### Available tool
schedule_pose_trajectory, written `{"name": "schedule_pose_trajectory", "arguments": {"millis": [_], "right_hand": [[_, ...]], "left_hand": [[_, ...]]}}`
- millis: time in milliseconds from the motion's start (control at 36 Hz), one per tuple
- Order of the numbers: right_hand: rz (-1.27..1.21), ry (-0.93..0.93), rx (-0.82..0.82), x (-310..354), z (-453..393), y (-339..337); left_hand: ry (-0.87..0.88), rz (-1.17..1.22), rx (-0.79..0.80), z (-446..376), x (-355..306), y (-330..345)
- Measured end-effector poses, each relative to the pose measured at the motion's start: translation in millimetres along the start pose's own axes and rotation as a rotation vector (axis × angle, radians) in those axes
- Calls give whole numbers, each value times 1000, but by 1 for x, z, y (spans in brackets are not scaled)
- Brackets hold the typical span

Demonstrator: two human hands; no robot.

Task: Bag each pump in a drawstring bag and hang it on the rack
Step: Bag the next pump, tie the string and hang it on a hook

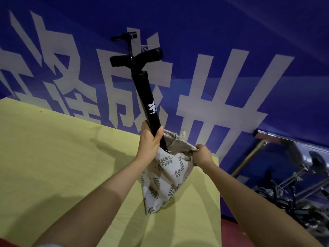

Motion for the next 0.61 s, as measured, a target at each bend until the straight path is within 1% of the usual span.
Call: {"name": "schedule_pose_trajectory", "arguments": {"millis": [56,111,194,250,306,361,417,444,500,611], "right_hand": [[-128,45,5,1,-1,1],[-170,36,-2,6,1,2],[-190,-23,33,15,3,6],[-117,-88,62,19,4,8],[47,-141,84,20,5,7],[166,-158,91,16,7,5],[183,-141,79,9,7,3],[144,-115,64,5,7,2],[-27,-33,54,-1,7,2],[-429,124,143,3,18,2]], "left_hand": [[19,-24,-2,0,3,-1],[35,-56,-4,1,6,-1],[41,-105,29,4,11,1],[41,-133,52,6,15,2],[45,-134,63,8,16,1],[40,-94,66,6,14,1],[42,-42,69,4,9,1],[39,-23,67,2,6,1],[37,-14,54,-1,3,0],[63,-53,34,-4,3,-1]]}}
Point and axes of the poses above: each hand's wrist, its own z-axis away from the middle knuckle, its own y-axis out of the palm, x = y × z, the point moved 2 cm from there along -z, towards the middle knuckle, and after that the axes turned 9 degrees about -x, right-handed, at the moved point
